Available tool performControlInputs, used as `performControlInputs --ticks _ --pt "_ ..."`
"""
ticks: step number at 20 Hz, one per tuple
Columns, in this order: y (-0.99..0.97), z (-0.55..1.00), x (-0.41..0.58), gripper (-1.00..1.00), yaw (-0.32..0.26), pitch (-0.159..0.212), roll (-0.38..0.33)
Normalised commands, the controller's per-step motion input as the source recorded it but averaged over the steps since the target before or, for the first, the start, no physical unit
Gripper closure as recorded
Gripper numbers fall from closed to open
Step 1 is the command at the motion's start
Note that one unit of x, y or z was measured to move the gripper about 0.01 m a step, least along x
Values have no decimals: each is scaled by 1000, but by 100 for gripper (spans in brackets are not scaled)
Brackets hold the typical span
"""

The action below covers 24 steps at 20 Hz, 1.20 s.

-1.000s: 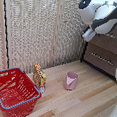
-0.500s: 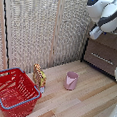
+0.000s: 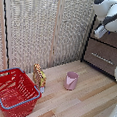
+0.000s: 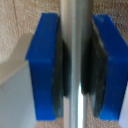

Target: Transport the gripper mindfully toward the orange-red bowl and clasp it to elevate with ease. Ensure your robot's arm aligns efficiently with the top drawer's opening. Carefully slide the orange-red bowl into the designated spot with precision. After confirmation, withdraw the gripper gently. Close the drawer smoothly by transitioning the gripper to its handle.

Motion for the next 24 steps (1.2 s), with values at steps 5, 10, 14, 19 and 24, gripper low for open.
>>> performControlInputs --ticks 5,10,14,19,24 --pt "0 219 -33 -100 -10 -50 -10" --pt "-30 343 73 -100 20 7 0" --pt "-75 546 222 -100 -82 29 -2" --pt "231 300 99 -100 -264 -1 -49" --pt "384 106 -14 -100 -272 -25 -67"
